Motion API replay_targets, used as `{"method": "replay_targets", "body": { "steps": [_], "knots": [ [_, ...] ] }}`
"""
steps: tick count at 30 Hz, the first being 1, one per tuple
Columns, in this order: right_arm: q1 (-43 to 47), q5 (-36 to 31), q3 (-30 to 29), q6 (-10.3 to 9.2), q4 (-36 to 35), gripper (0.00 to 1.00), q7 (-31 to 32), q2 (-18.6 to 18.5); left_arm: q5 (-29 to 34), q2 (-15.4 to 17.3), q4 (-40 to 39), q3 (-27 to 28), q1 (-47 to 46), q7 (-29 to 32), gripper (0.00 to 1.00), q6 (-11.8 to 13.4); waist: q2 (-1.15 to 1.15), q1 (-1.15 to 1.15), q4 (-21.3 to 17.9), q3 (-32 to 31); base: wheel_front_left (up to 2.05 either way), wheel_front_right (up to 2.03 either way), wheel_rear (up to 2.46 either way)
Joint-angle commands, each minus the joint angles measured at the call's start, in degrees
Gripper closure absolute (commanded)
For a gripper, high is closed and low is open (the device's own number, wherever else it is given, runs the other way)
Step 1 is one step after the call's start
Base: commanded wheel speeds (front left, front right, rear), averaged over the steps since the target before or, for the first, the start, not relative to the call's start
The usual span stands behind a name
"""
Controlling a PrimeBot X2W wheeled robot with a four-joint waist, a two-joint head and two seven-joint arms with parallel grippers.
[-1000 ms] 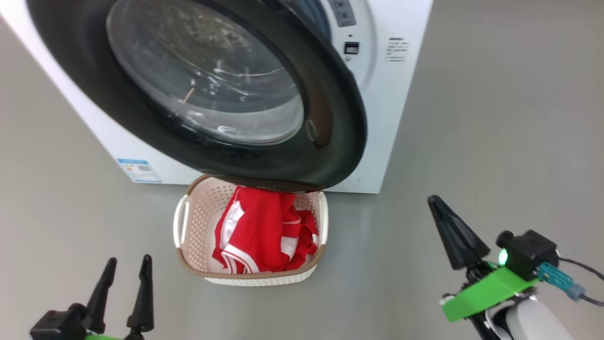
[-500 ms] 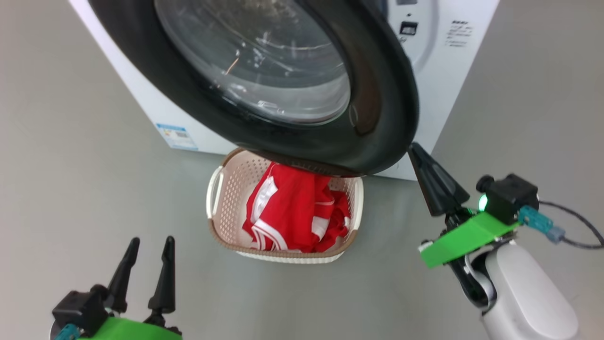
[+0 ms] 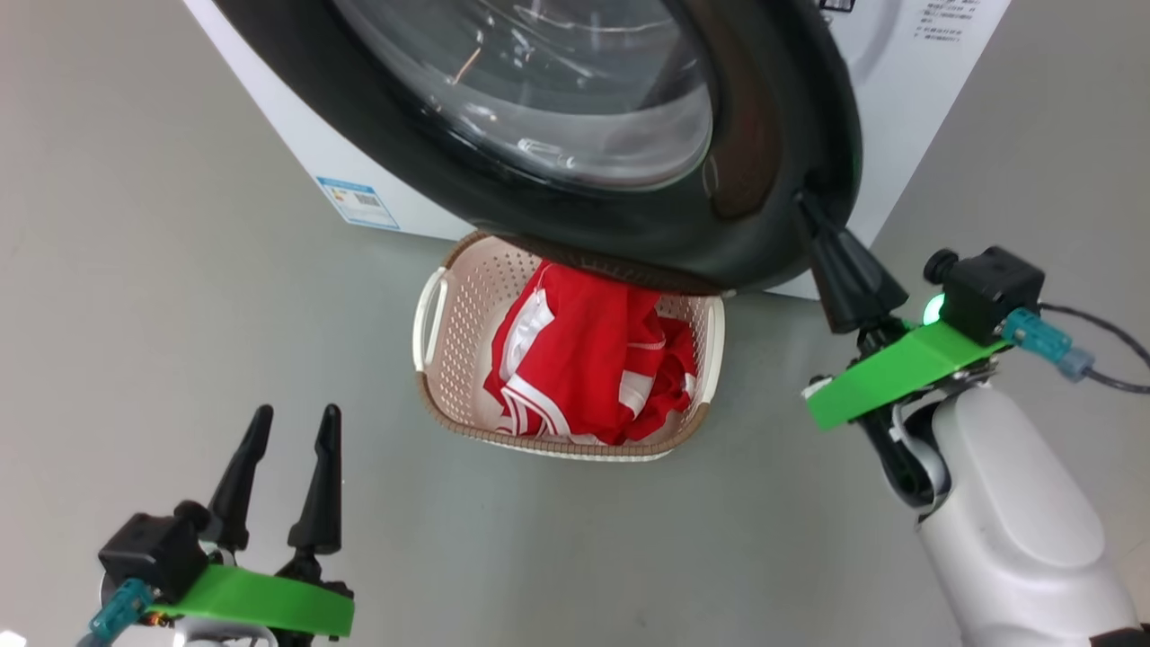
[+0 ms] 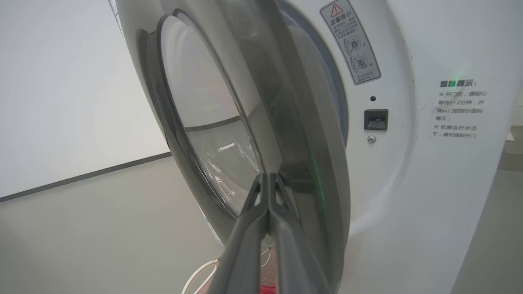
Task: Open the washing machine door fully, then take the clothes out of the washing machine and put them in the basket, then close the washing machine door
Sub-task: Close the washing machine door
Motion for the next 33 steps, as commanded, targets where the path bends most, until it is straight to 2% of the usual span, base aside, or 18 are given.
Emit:
{"method": "replay_targets", "body": {
  "steps": [1, 24, 29, 33],
  "knots": [
    [-1.64, -0.20, 0.15, 0.08, -1.01, 1.00, -0.27, 0.61, -0.52, 1.22, -1.58, 1.75, -1.81, -0.53, 0.00, -0.17, 0.00, 0.00, 0.24, 0.78, 0.00, 0.00, 0.00],
    [-19.87, -4.58, -8.77, 0.08, 4.66, 1.00, -0.27, 0.37, -2.02, 1.01, -3.92, -0.05, -7.91, -0.53, 0.00, -0.17, 0.00, 0.00, 3.87, 9.32, 0.00, 0.00, 0.00],
    [-21.74, -5.38, -10.41, 0.08, 4.75, 1.00, -0.27, 1.05, -2.17, 1.12, -3.90, -0.47, -8.62, -0.53, 0.00, -0.17, 0.00, 0.00, 4.17, 9.94, 0.00, 0.00, 0.00],
    [-21.81, -5.74, -9.58, 0.08, 4.79, 1.00, -0.27, 1.22, -2.20, 1.24, -3.75, -0.60, -8.80, -0.53, 0.00, -0.17, 0.00, 0.00, 4.04, 9.70, 0.00, 0.00, 0.00]
  ]
}}
